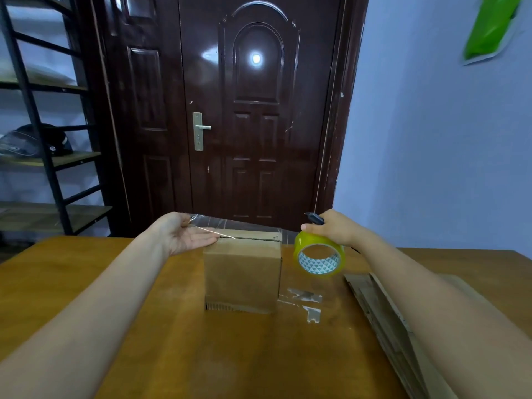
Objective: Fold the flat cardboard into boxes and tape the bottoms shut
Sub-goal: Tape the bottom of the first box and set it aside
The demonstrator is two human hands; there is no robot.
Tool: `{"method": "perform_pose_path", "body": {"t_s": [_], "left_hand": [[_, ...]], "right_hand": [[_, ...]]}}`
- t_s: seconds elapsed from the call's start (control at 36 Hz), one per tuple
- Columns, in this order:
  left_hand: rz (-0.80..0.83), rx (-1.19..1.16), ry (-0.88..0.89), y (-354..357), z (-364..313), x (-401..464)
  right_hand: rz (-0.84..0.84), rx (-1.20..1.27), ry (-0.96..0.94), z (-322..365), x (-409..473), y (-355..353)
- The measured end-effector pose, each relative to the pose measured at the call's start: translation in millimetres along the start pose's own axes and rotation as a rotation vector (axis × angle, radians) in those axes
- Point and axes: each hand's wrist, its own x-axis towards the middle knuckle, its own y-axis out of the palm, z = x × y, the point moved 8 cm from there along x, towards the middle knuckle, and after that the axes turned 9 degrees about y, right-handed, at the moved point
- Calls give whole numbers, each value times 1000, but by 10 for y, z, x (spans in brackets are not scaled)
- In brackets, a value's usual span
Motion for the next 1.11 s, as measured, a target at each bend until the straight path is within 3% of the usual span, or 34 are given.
{"method": "perform_pose_path", "body": {"t_s": [0.36, 0.5, 1.11], "left_hand": [[-32, -83, -76, -41, 65, -27], [-49, 16, -40, -20, 44, -53], [-214, 72, 80, -183, 91, 10]], "right_hand": [[23, -26, 43, -71, 34, 218], [22, -56, 61, -74, 60, 324], [14, -51, 84, -67, 0, 391]]}}
